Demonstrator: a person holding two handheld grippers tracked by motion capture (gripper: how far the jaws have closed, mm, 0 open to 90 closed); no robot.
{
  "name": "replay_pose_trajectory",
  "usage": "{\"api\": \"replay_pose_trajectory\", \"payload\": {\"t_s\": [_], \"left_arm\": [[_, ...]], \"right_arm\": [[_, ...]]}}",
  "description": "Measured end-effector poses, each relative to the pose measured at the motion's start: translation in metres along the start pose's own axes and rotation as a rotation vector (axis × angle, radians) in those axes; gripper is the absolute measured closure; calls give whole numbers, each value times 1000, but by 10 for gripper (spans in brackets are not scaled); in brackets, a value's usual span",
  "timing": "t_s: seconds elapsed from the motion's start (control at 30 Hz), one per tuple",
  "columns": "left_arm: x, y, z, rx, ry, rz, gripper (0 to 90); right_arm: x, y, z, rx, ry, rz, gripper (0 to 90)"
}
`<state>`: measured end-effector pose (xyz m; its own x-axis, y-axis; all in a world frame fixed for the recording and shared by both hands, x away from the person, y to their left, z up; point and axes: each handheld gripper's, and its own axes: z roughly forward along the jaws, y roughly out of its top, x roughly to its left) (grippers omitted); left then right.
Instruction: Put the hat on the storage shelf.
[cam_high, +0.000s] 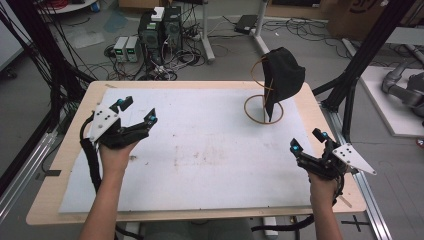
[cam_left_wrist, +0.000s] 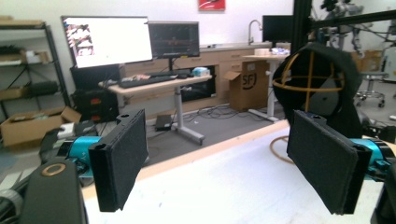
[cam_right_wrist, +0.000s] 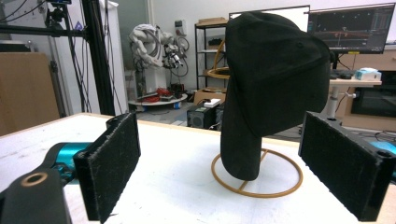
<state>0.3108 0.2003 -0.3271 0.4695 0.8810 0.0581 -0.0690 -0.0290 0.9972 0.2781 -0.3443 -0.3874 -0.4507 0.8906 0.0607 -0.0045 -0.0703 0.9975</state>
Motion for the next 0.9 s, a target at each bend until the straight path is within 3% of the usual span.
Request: {"api": "replay_pose_trajectory", "payload": {"t_s": [0.27, 0.8, 0.9], "left_arm": [[19, -24, -31, 21, 80, -13, 208], [24, -59, -59, 30, 135, -26, 203], [26, -65, -64, 15, 142, -46, 198]], "right_arm": [[0, -4, 3, 1, 5, 4, 123], [-2, -8, 4, 4, -9, 13, 123], [-2, -8, 4, 4, -8, 14, 123]]}}
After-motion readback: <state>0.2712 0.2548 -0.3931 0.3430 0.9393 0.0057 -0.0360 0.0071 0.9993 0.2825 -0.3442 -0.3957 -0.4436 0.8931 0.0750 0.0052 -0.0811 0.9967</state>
